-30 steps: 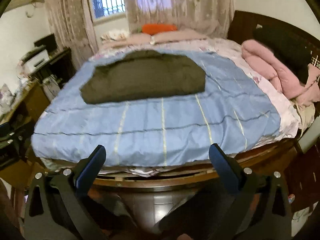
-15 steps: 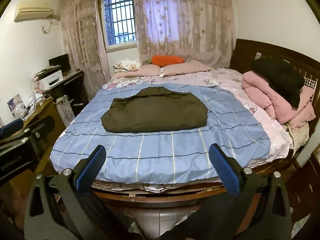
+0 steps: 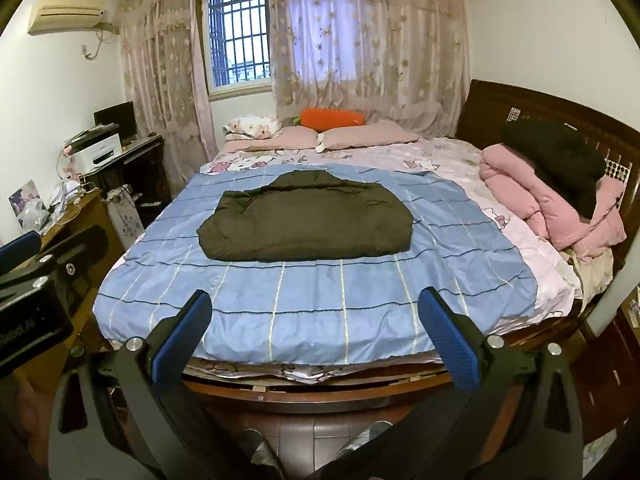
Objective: Fold large clothes
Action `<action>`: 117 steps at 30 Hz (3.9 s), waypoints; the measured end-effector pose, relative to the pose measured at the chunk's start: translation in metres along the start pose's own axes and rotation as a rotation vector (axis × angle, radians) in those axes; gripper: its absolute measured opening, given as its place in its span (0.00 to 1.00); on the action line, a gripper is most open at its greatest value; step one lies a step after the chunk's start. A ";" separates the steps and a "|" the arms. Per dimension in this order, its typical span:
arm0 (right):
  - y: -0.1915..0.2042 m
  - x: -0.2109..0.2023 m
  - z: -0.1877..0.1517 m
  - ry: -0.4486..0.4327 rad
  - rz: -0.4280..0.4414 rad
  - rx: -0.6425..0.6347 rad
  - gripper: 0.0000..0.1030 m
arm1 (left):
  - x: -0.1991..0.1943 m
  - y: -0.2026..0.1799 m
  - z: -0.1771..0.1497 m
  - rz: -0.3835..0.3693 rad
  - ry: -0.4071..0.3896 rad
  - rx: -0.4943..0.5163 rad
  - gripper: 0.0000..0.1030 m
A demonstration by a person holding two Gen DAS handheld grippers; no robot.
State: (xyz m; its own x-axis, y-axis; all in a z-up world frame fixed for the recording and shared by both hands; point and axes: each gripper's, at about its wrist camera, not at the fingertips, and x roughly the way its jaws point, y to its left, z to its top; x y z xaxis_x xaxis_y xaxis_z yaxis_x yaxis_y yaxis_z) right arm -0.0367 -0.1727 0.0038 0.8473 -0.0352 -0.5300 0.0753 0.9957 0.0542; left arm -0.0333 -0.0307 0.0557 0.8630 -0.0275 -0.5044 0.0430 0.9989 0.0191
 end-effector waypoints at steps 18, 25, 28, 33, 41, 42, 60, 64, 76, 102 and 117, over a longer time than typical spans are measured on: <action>0.003 -0.001 0.000 -0.001 -0.002 -0.003 0.99 | 0.008 0.003 -0.006 0.003 0.014 -0.005 0.98; 0.001 -0.001 0.001 -0.007 -0.005 -0.004 0.99 | 0.009 0.002 -0.007 0.005 0.014 -0.006 0.98; 0.001 -0.001 0.002 -0.005 -0.003 -0.005 0.99 | 0.010 0.002 -0.009 0.004 0.014 -0.003 0.98; 0.001 -0.001 0.001 -0.006 -0.004 -0.003 0.99 | 0.011 0.003 -0.011 0.004 0.015 -0.004 0.98; 0.002 -0.001 0.000 -0.006 -0.003 -0.003 0.99 | 0.010 0.002 -0.010 0.004 0.015 -0.003 0.98; 0.002 -0.001 0.000 -0.007 -0.006 -0.006 0.99 | 0.010 0.002 -0.010 0.004 0.014 -0.003 0.98; -0.002 -0.002 0.003 -0.016 -0.016 -0.004 0.99 | 0.011 0.007 -0.014 0.013 0.007 0.005 0.98; -0.004 -0.002 0.004 -0.016 -0.019 -0.001 0.99 | 0.011 0.011 -0.016 0.015 0.000 -0.001 0.98; -0.015 0.000 0.006 -0.018 -0.028 0.010 0.99 | 0.011 0.020 -0.025 0.041 0.004 -0.010 0.98; -0.015 0.000 0.004 -0.020 -0.034 0.013 0.99 | 0.016 0.011 -0.029 0.007 0.020 0.026 0.98; -0.018 0.001 0.003 -0.023 -0.036 0.011 0.99 | 0.015 0.010 -0.036 -0.004 -0.006 -0.004 0.98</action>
State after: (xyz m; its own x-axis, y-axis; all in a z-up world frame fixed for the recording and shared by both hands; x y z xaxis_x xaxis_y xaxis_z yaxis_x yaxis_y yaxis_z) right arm -0.0362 -0.1909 0.0046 0.8559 -0.0733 -0.5120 0.1117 0.9927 0.0446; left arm -0.0382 -0.0196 0.0171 0.8658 -0.0320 -0.4994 0.0449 0.9989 0.0139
